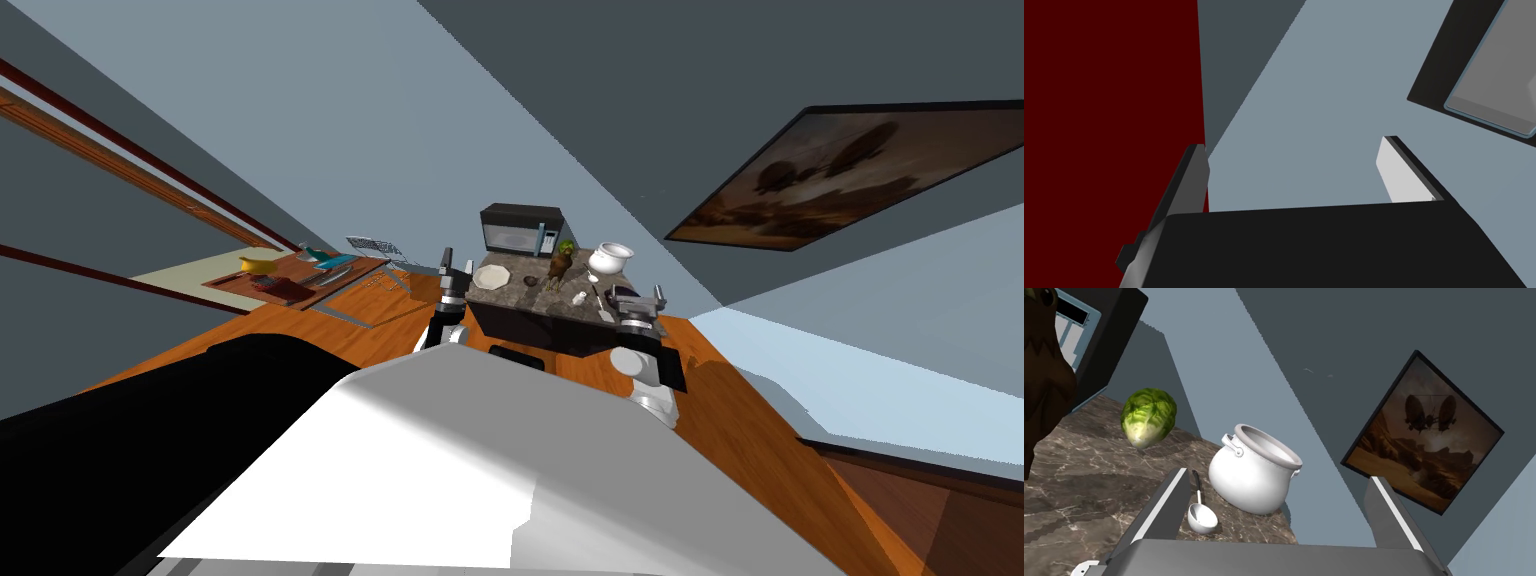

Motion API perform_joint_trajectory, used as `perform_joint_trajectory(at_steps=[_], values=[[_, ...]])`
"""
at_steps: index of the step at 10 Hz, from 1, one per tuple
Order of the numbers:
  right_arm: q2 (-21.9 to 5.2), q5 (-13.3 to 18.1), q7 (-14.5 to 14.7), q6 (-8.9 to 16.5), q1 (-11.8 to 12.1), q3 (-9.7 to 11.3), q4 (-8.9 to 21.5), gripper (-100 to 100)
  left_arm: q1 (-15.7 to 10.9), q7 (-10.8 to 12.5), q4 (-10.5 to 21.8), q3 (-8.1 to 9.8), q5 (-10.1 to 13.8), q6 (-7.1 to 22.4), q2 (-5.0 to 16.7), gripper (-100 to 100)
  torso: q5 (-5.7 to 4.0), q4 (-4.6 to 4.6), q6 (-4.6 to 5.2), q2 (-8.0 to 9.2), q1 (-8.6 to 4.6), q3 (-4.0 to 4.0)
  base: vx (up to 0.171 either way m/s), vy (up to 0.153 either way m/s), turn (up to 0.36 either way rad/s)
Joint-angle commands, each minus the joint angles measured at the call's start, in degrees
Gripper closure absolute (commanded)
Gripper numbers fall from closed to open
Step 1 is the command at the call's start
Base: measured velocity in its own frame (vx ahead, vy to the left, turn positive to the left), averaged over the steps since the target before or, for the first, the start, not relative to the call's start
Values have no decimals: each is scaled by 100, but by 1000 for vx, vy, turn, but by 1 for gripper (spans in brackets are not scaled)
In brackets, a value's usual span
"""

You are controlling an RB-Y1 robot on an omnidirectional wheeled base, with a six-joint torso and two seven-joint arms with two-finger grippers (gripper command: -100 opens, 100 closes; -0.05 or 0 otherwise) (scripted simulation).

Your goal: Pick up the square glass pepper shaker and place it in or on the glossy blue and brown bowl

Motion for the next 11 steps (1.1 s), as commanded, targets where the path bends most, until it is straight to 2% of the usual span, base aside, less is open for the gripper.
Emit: perform_joint_trajectory(at_steps=[1, 4, 5, 9, 10, 11], values=[[-29, -98, -173, 54, 16, 31, 89, -100, 0, 0, 0, 0, 0, 0, 0, 0, 0, 0, 0, 0, 0, 0, 27, 11, 10], [8, -502, -703, 397, 4, 155, 487, -100, 0, 0, 0, 0, 0, 0, 0, 0, -1, -1, 0, -4, -6, -3, 46, 6, 41], [8, -502, -764, 397, 4, 155, 487, -100, 0, 0, 0, 0, 0, 0, 0, 0, -1, -2, 0, -10, -5, -6, 47, 2, 12], [81, -976, -1472, 820, 28, 329, 1001, -100, 0, 0, 0, 0, 0, 0, 0, 0, -3, -3, 0, -13, -12, -7, 60, -13, 40], [81, -976, -1502, 820, 28, 329, 1001, -100, 1, 0, 0, 0, 0, 0, 0, 0, -3, -3, 1, -13, -15, -8, 40, -19, 15], [97, -1081, -1668, 915, 37, 367, 1118, -100, 0, 0, 0, 0, 0, 0, 0, 0, -2, -1, 1, -6, -14, -4, 34, -15, 20]])
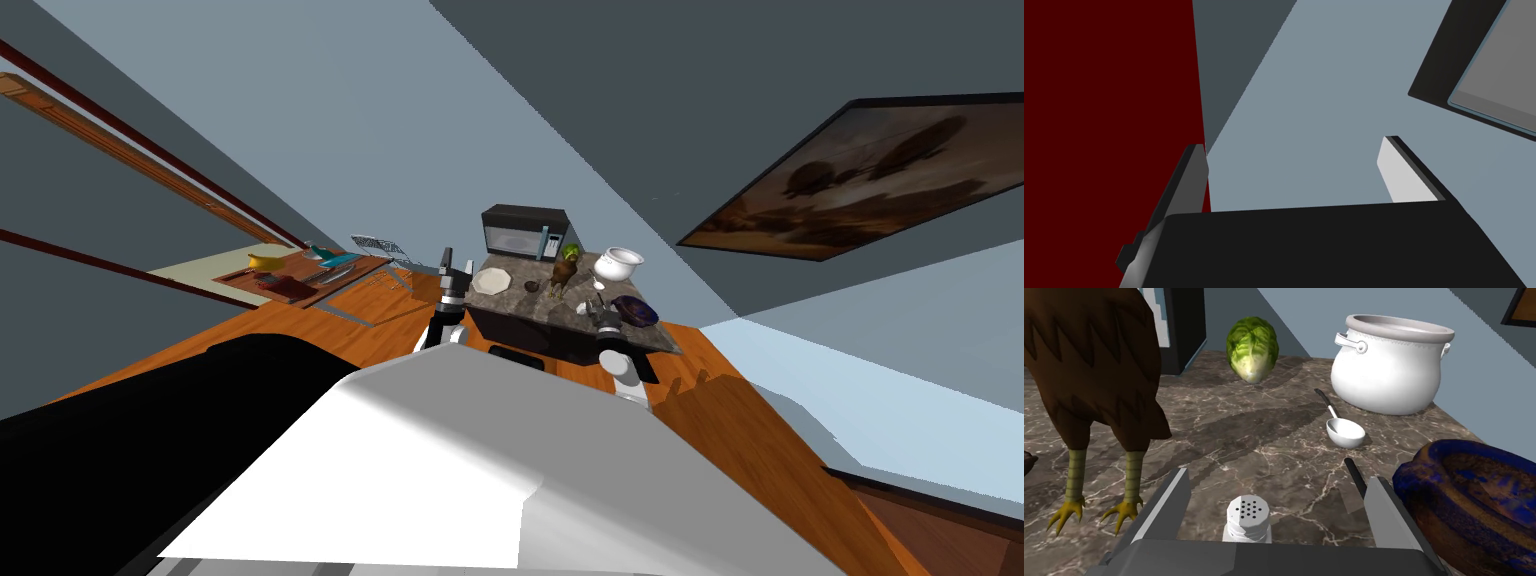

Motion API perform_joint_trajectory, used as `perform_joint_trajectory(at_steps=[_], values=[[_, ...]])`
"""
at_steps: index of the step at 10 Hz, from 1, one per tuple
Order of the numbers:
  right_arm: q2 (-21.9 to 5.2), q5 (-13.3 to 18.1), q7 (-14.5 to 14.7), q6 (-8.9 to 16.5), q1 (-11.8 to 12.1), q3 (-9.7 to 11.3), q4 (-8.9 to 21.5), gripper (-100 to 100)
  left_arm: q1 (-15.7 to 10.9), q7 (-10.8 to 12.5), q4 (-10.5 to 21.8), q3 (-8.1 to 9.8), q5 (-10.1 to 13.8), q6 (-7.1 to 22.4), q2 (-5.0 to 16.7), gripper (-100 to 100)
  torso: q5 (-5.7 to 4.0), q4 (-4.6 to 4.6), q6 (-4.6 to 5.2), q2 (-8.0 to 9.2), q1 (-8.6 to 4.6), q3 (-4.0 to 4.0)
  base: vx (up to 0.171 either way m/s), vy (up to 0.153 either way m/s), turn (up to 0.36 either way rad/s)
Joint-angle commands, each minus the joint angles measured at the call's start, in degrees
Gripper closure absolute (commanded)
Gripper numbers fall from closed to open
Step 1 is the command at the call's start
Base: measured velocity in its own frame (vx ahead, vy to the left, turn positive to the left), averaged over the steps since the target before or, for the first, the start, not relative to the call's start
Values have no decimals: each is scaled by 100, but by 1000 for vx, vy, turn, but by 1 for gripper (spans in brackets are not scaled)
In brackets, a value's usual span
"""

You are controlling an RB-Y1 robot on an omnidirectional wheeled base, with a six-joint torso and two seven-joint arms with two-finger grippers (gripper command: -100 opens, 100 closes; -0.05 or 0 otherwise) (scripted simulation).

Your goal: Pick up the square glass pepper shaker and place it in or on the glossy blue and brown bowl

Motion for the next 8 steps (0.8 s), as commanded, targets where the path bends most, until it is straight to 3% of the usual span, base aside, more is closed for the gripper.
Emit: perform_joint_trajectory(at_steps=[1, 8], values=[[10, -160, -263, 153, -18, 42, 197, -100, 0, 0, 0, 0, 0, 0, 0, 0, 0, 0, 0, 0, 0, 0, 45, -17, 36], [27, -613, -952, 554, 16, 176, 688, -100, 0, 0, 0, 0, 0, 0, 0, 0, 0, 1, 1, 4, -2, 2, 35, -17, 19]])
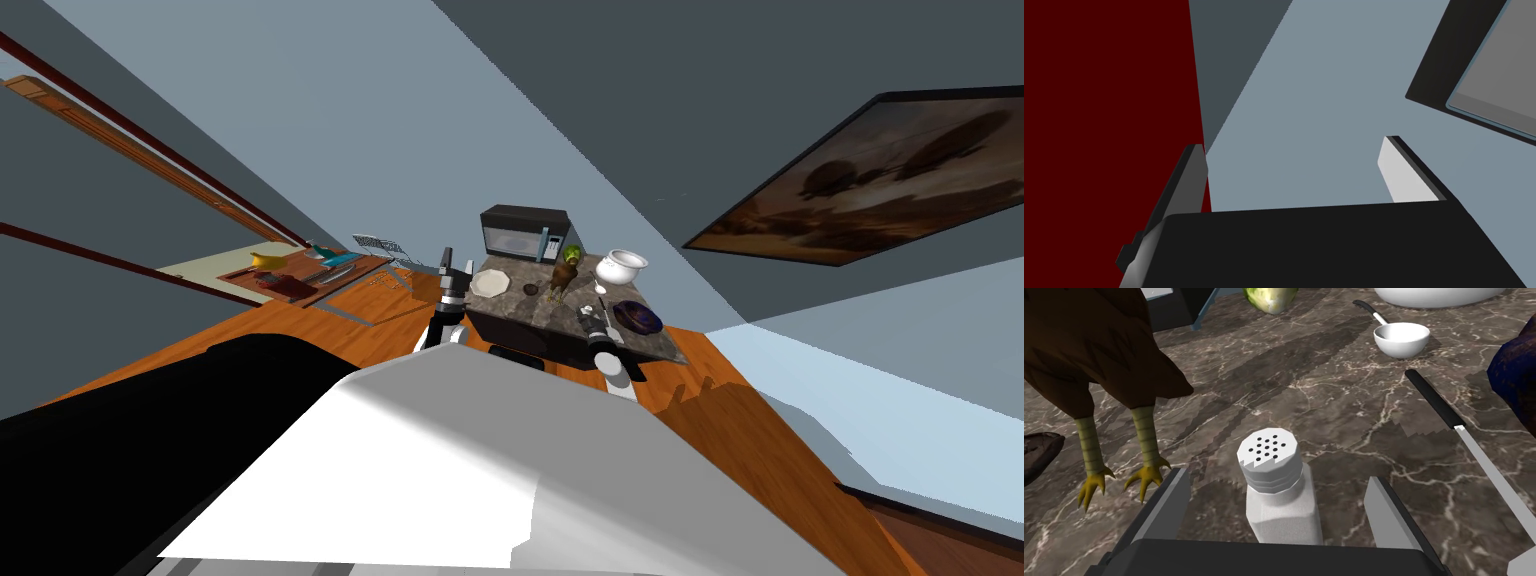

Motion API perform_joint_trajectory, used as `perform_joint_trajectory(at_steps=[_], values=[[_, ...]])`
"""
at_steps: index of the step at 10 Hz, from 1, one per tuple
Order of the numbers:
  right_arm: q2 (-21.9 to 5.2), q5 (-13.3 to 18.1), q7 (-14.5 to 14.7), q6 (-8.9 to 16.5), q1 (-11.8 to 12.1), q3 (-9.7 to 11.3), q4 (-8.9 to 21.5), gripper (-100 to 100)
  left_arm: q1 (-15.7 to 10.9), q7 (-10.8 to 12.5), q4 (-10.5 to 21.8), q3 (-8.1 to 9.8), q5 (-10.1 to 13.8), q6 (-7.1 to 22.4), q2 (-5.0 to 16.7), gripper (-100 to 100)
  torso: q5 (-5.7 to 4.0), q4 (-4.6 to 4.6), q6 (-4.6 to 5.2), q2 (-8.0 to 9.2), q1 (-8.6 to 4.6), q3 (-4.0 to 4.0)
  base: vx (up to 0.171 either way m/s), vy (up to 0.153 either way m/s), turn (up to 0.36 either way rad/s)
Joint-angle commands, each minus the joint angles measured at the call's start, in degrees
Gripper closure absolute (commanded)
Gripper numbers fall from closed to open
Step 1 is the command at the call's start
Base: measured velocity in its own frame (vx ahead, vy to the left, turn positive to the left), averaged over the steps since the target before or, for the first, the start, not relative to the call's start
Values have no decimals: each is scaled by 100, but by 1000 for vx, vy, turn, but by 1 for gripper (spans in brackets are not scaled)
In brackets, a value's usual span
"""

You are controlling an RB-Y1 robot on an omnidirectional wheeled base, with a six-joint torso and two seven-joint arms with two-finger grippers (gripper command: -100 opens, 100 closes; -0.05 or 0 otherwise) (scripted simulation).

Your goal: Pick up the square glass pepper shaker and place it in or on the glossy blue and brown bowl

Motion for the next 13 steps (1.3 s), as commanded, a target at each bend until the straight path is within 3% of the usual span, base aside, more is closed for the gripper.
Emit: perform_joint_trajectory(at_steps=[1, 2, 3, 4, 8, 9, 10, 11, 12, 13], values=[[0, 0, 0, 0, 0, 0, 0, -100, 0, 0, 0, 0, 0, 0, 0, 0, 0, 0, 0, 0, 0, 0, 13, -11, 4], [0, -8, -22, 13, 0, 2, 10, 0, 0, 0, 0, 0, 0, 0, 0, 0, 1, 1, 0, 5, 4, 3, 0, 0, 0], [0, -7, -20, 12, -1, 2, 9, -100, 0, 0, 0, 0, 0, 0, 0, 0, 2, 2, 0, 9, 7, 5, 0, 0, 0], [0, -7, -20, 12, -1, 2, 9, 100, 0, 0, 0, 0, 0, 0, 0, 0, 2, 3, 0, 11, 9, 6, 0, 0, 0], [-4, -2, -12, 18, -1, 5, 8, 100, 0, 0, 0, 0, 0, 0, 0, 0, -3, 3, 4, 11, 2, 6, 0, 0, 0], [-4, -3, -13, 17, -1, 5, 8, 0, 0, 0, 0, 0, 0, 0, 0, 0, -3, 3, 3, 10, 2, 6, 0, 0, 0], [-3, -3, -14, 17, -1, 5, 7, 100, 0, 0, 0, 0, 0, 0, 0, 0, -2, 2, 3, 10, 2, 6, 0, 0, 0], [-3, -4, -15, 16, -1, 4, 7, 0, 0, 0, 0, 0, 0, 0, 0, 0, -2, 2, 3, 10, 3, 6, 0, 0, 0], [-107, 9, -77, -42, -97, 34, -25, 100, 0, 0, 0, 0, 0, 0, 0, 0, -2, 2, 3, 9, 3, 5, -55, -13, 113], [-207, 18, -133, -94, -184, 62, -64, 100, -1, 0, 0, 0, 0, 0, 0, 0, -2, 7, 1, 25, 1, 15, -111, -16, 95]])
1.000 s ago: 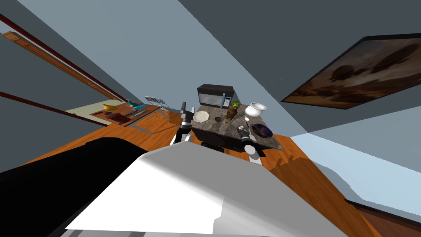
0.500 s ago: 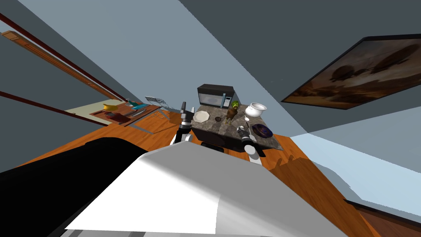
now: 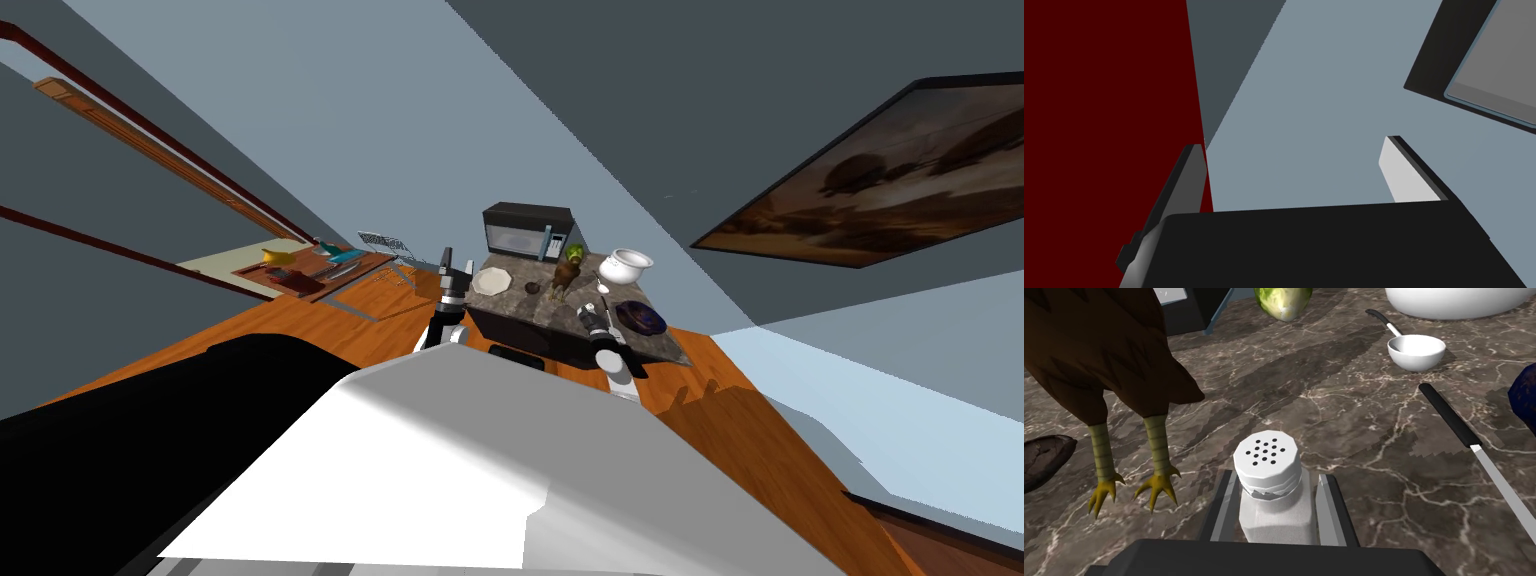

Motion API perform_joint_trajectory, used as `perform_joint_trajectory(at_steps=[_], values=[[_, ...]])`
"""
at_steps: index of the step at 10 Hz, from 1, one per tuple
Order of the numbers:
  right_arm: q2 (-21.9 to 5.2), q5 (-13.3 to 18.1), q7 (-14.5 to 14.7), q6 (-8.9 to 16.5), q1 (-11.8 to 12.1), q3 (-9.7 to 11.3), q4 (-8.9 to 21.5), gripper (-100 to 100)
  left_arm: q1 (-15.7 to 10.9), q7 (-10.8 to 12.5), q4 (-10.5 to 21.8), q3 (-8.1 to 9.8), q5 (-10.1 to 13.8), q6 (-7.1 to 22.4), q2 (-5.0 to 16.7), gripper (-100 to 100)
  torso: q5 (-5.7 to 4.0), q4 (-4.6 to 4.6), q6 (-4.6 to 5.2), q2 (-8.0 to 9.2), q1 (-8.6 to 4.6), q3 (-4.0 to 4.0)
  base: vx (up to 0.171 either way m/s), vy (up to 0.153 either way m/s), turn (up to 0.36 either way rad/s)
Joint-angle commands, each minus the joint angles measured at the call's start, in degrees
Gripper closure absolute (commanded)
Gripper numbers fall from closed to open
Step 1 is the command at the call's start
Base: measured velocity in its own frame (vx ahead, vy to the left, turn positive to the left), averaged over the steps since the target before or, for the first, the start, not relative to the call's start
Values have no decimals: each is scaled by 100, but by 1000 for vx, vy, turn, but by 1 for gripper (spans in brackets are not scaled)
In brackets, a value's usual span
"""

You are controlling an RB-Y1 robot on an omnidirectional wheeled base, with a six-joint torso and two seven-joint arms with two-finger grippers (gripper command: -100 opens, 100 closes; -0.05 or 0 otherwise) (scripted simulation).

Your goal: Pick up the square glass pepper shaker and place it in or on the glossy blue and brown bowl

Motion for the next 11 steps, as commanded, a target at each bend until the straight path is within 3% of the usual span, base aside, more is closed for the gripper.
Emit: perform_joint_trajectory(at_steps=[1, 5, 8, 11], values=[[-181, 11, -107, -101, -142, 52, -92, 100, 0, 0, 0, 0, 0, 0, 0, 0, 0, 0, 0, 0, 0, 0, -151, -40, 163], [-648, 43, -327, -335, -536, 192, -261, 100, -1, 0, 0, 1, 0, 0, 1, 0, 0, 15, -5, 47, -20, 31, -174, -74, 148], [-928, 62, -418, -459, -761, 281, -300, 100, 0, 0, 0, 1, 0, 0, 1, 0, 1, 6, -7, 11, -19, 9, -92, -67, 93], [-1076, 14, -387, -450, -828, 362, -376, 100, 2, 0, 0, 2, 0, 0, 2, 0, -4, 4, -4, -9, -62, 0, -32, -168, 68]])
